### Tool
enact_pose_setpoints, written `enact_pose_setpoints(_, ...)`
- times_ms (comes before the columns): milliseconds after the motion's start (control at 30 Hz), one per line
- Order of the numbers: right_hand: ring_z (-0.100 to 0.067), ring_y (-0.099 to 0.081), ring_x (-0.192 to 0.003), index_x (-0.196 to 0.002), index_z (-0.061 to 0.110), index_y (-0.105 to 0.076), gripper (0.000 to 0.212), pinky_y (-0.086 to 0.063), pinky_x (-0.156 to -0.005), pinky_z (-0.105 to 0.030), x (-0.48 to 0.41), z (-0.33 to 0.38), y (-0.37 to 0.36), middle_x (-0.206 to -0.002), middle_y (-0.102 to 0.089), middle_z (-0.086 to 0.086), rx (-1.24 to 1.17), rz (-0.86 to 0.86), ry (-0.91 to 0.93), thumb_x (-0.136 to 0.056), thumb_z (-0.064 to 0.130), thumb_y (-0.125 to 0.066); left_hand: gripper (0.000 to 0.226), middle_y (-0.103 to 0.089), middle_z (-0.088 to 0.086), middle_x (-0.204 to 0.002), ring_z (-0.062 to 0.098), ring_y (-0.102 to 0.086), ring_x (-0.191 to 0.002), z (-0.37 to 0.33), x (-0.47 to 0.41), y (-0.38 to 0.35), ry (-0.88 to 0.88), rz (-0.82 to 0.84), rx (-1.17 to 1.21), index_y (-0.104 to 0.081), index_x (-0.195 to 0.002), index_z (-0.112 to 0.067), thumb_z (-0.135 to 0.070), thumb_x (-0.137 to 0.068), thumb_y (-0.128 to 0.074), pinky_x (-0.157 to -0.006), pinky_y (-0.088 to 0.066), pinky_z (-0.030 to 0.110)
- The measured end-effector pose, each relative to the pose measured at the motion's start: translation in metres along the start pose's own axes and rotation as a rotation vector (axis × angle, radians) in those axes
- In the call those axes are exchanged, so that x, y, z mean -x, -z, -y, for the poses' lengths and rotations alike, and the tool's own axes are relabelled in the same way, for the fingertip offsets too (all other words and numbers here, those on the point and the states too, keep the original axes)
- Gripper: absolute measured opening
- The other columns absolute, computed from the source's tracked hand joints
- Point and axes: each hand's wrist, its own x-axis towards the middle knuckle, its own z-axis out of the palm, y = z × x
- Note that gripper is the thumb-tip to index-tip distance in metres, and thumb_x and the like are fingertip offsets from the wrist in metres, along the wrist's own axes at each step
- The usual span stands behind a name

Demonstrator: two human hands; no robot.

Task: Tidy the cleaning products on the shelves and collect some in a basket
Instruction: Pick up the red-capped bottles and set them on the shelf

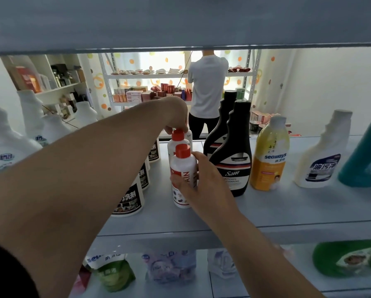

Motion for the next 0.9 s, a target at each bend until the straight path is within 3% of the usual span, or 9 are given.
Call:
enact_pose_setpoints(133,-0.012,-0.061,-0.113,-0.148,0.033,-0.039,0.070,-0.057,-0.093,-0.035,0.000,0.002,0.000,-0.129,-0.062,0.007,0.047,-0.016,0.016,-0.089,0.065,-0.059,0.032,-0.071,0.010,-0.114,0.025,-0.069,-0.101,0.006,0.015,0.001,-0.073,-0.236,-0.083,-0.065,-0.125,-0.003,-0.023,-0.100,-0.064,-0.095,-0.056,0.036)
enact_pose_setpoints(300,-0.019,-0.061,-0.112,-0.159,0.036,-0.023,0.074,-0.056,-0.090,-0.039,0.001,0.006,-0.002,-0.132,-0.059,-0.001,0.106,-0.033,0.045,-0.097,0.057,-0.058,0.032,-0.061,0.013,-0.118,0.017,-0.052,-0.090,0.027,0.057,-0.019,-0.141,-0.612,0.012,-0.059,-0.126,-0.004,-0.011,-0.096,-0.066,-0.077,-0.039,0.027)
enact_pose_setpoints(433,-0.026,-0.061,-0.118,-0.160,0.031,-0.023,0.074,-0.053,-0.094,-0.042,0.003,0.009,-0.006,-0.137,-0.058,-0.007,0.128,-0.057,0.044,-0.098,0.051,-0.059,0.029,-0.058,0.027,-0.117,0.041,-0.064,-0.096,0.043,0.110,-0.041,-0.293,-0.910,-0.084,-0.059,-0.119,0.009,0.008,-0.090,-0.062,-0.069,-0.054,0.040)
enact_pose_setpoints(500,-0.027,-0.060,-0.119,-0.160,0.030,-0.023,0.074,-0.051,-0.092,-0.040,0.003,0.008,-0.009,-0.138,-0.058,-0.008,0.149,-0.071,0.044,-0.099,0.050,-0.058,0.028,-0.057,0.027,-0.121,0.043,-0.061,-0.102,0.046,0.138,-0.050,-0.314,-0.949,-0.104,-0.057,-0.121,0.009,0.009,-0.093,-0.055,-0.074,-0.058,0.044)
enact_pose_setpoints(600,-0.027,-0.060,-0.119,-0.161,0.028,-0.021,0.074,-0.044,-0.088,-0.032,0.004,0.007,-0.013,-0.138,-0.058,-0.010,0.167,-0.077,0.053,-0.099,0.050,-0.054,0.026,-0.058,0.027,-0.117,0.043,-0.062,-0.099,0.046,0.180,-0.062,-0.349,-1.037,0.157,-0.061,-0.116,0.006,0.006,-0.091,-0.065,-0.078,-0.058,0.051)
enact_pose_setpoints(733,-0.027,-0.053,-0.130,-0.165,0.027,-0.011,0.078,-0.038,-0.094,-0.028,0.009,0.010,-0.012,-0.146,-0.053,-0.012,0.167,-0.031,0.039,-0.103,0.040,-0.057,0.032,-0.055,0.022,-0.117,0.030,-0.055,-0.104,0.059,0.226,-0.081,-0.384,-1.067,0.307,-0.061,-0.123,0.005,0.003,-0.092,-0.068,-0.087,-0.047,0.027)
enact_pose_setpoints(800,-0.028,-0.047,-0.138,-0.166,0.021,-0.006,0.080,-0.041,-0.102,-0.033,0.017,0.014,-0.008,-0.154,-0.046,-0.014,0.227,-0.007,0.028,-0.105,0.035,-0.056,0.033,-0.053,0.014,-0.118,0.024,-0.054,-0.106,0.066,0.245,-0.088,-0.398,-1.065,0.393,-0.060,-0.125,0.002,0.000,-0.093,-0.068,-0.090,-0.051,0.027)
enact_pose_setpoints(900,-0.023,-0.042,-0.141,-0.163,0.013,-0.022,0.062,-0.039,-0.112,-0.035,0.039,0.024,-0.001,-0.155,-0.044,-0.013,0.301,-0.132,0.084,-0.108,0.022,-0.050,0.034,-0.049,-0.005,-0.118,0.011,-0.054,-0.108,0.080,0.267,-0.100,-0.403,-1.011,0.536,-0.061,-0.126,-0.013,-0.003,-0.094,-0.068,-0.090,-0.055,0.025)
